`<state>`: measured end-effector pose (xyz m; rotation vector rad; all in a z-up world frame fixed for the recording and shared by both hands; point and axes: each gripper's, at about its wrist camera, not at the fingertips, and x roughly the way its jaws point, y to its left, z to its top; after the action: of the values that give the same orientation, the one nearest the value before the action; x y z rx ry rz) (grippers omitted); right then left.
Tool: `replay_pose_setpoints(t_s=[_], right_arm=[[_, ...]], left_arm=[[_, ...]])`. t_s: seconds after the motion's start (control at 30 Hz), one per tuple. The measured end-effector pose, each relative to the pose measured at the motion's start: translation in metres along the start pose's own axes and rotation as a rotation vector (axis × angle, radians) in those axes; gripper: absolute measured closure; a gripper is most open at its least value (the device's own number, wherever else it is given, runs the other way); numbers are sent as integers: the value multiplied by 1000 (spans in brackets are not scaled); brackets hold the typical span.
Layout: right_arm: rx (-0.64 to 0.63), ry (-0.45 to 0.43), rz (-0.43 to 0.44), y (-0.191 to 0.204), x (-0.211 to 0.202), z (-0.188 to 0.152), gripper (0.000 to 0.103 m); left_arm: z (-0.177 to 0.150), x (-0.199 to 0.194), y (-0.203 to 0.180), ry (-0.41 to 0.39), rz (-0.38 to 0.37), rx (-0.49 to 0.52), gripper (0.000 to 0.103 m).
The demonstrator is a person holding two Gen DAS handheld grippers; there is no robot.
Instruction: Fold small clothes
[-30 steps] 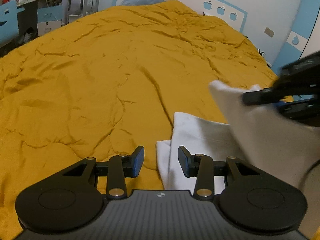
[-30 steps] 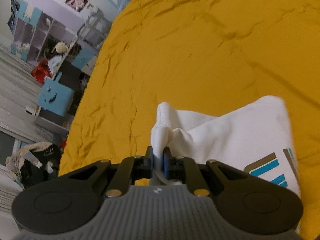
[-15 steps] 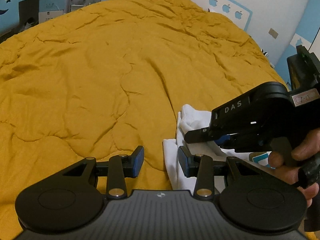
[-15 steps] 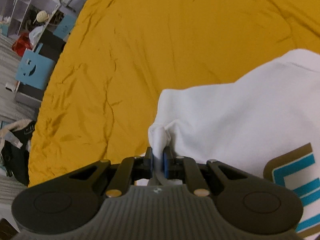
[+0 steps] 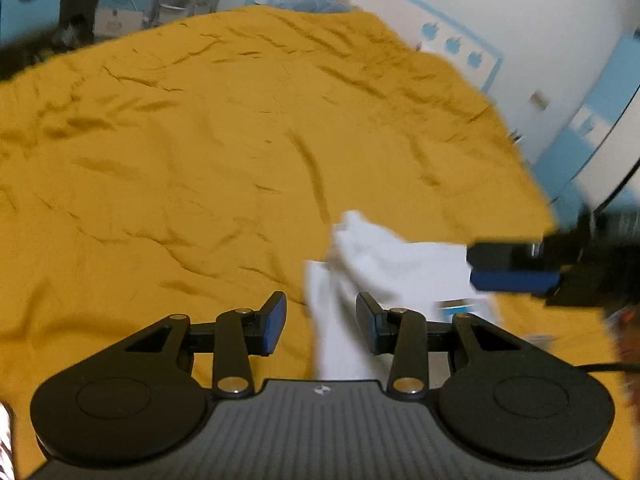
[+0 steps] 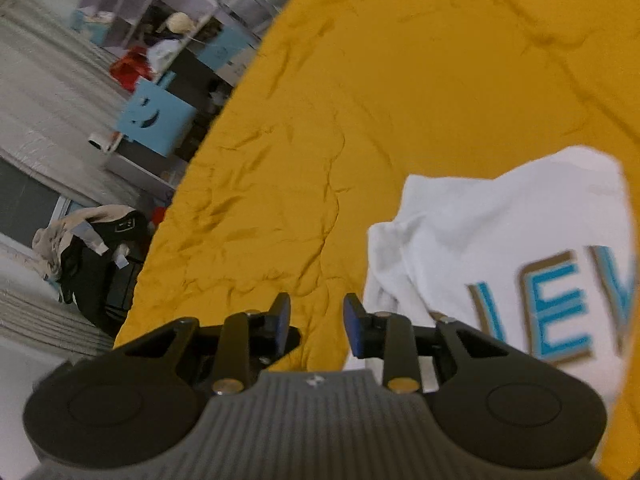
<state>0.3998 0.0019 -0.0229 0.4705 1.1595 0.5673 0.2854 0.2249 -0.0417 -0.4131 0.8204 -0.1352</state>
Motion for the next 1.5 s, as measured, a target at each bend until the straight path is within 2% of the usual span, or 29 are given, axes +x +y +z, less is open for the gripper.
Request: replay_pose_setpoints(t_s=[0.13,0.27,0.43,0.53,0.6,0.63,0.7,0.77,0.83,0.9,0.93,1.0,1.13,1.17,1.2,1.23,1.33,1.5], right_arm=[[-32,-65,-55,-21,-52,-31,72],[-27,-102,-133,-63,-98,-67,72],[-15,-112,-189,-99,-121,-111,72],[-70,-113,-235,-107,-125,-139,72],[-100,-107,-259,-110,-126,-155,71],[-117,-101,-266,-111,-126,-163,70],[-164,-95,-277,-108,-120,-176,68],[-220,-91,-299,-106,-114,-187,65],[-266,-86,-322,-103,-107,-195,65],[-298,-92,-348,-103,-101,-201,65],[-308,-88,-359,-102,-97,-201,65],[-332,-73,-362,-101,-91,-202,65],[-366,-94,-392,-100,-82,-204,67],[-362,-89,-400,-101,-81,-202,86],[-350,-84,-389,-102,-83,-201,97],[-336,-95,-380,-102,-88,-200,103],[-322,-113,-374,-102,-101,-198,103],[-279,-43,-380,-118,-80,-208,103]], left_arm=[[-10,-27,-7,-18,-88,-54,48],[-22,-35,-10,2,-205,-127,24],[-45,-21,-4,59,-140,-197,24],[-60,-22,10,49,-82,-257,24],[-69,-25,20,50,-80,-296,24],[-73,-25,24,54,-87,-311,26],[-76,-24,26,66,-103,-317,41],[-79,-20,23,68,-101,-322,51],[-78,-16,21,62,-94,-317,57],[-79,-12,15,51,-84,-294,75],[-80,-11,13,51,-74,-281,79],[-81,-10,11,52,-62,-254,93],[-81,-22,9,16,-96,-252,99],[-80,-27,8,4,-101,-252,100],[-79,-31,7,-4,-98,-251,100],[-78,-34,5,-7,-82,-243,100],[-80,-32,5,16,-25,-200,100],[-105,-2,20,110,46,-210,100]])
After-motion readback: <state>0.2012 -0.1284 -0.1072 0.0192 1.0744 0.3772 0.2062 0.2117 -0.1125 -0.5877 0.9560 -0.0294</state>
